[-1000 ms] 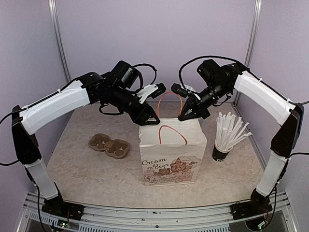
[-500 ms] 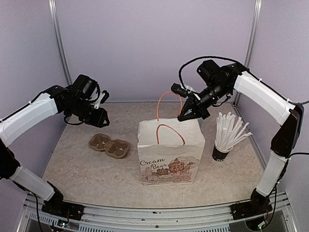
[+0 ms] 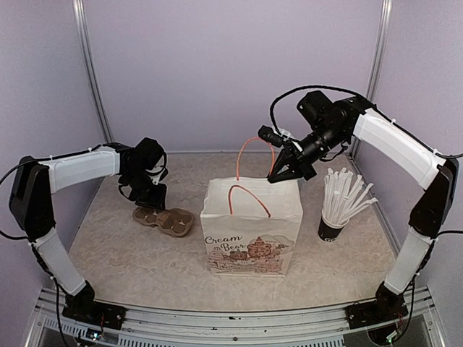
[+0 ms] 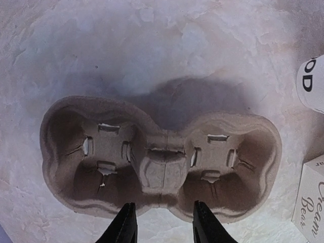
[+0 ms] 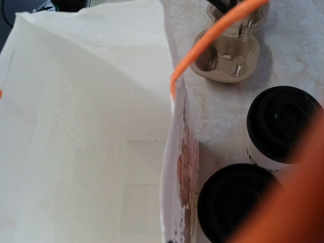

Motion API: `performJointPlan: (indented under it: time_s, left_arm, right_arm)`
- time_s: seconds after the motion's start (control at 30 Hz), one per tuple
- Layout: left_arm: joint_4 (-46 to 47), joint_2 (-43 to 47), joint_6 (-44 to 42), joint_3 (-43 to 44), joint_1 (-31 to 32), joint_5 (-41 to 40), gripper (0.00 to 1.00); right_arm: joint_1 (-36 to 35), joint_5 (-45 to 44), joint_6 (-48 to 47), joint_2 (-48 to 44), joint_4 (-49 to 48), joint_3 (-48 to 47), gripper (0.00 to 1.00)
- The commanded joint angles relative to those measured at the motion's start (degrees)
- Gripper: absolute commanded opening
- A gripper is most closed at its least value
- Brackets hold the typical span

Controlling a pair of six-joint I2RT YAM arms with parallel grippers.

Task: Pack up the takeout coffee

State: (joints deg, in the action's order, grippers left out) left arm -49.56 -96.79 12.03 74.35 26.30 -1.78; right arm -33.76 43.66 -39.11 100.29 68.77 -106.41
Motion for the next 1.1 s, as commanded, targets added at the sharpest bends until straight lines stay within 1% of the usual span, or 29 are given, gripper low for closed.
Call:
performJointPlan:
  time_s: [0.0, 0.1, 0.2, 0.3, 0.4, 0.57, 0.73, 0.83, 0.87, 0.93, 1.07]
  left_arm:
    - [4.25, -3.38, 0.62, 3.25, 0.11, 3.18, 0.37]
    - [6.99, -5.29, 1.36, 3.83, 1.97, 8.38, 0.28]
    - [8.31, -8.48, 2.67, 4.53, 4.09, 10.07, 0.21]
    - [8.50, -11.38, 4.18, 4.58, 5.62, 9.63, 0.15]
    - [7.59, -12.43, 6.05, 3.43, 6.87, 8.20, 0.09]
    - [5.63, -9.38, 8.56, -2.21, 8.08, 6.81, 0.08]
    - [2.24, -2.51, 11.82, -9.10, 7.57, 5.69, 0.09]
    - [-0.87, 1.49, 14.77, -11.18, 5.01, 2.05, 0.11]
    - [-1.60, 2.65, 15.33, -11.84, 2.59, 0.06, 0.12]
    - [-2.44, 4.16, 15.37, -11.89, -0.28, -2.47, 0.14]
    - [-3.75, 4.72, 14.66, -9.28, -1.72, -4.48, 0.16]
  right_arm:
    - [-0.52, 0.01, 0.20, -2.59, -1.01, 1.51, 0.00]
    - [-0.52, -0.13, 0.18, -2.73, -1.31, 1.90, 0.00]
    - [-0.52, -0.24, 0.07, -2.73, -1.35, 1.93, 0.00]
    - [-0.52, -0.15, 0.08, -2.73, -1.40, 1.91, 0.00]
    - [-0.48, -0.37, -0.08, -2.80, -1.23, 1.99, 0.00]
    - [-0.54, -0.52, -0.44, -2.73, -1.18, 2.30, 0.00]
    - [-0.52, -0.13, -0.70, -2.48, -1.58, 2.63, 0.00]
    - [-0.52, 0.18, -0.89, -2.38, -1.69, 2.95, 0.00]
    - [-0.48, 0.32, -0.92, -2.38, -1.85, 3.20, 0.00]
    - [-0.52, 0.46, -1.14, -2.38, -2.00, 3.50, 0.00]
    - [-0.52, 0.12, -1.23, -2.51, -1.87, 3.85, 0.00]
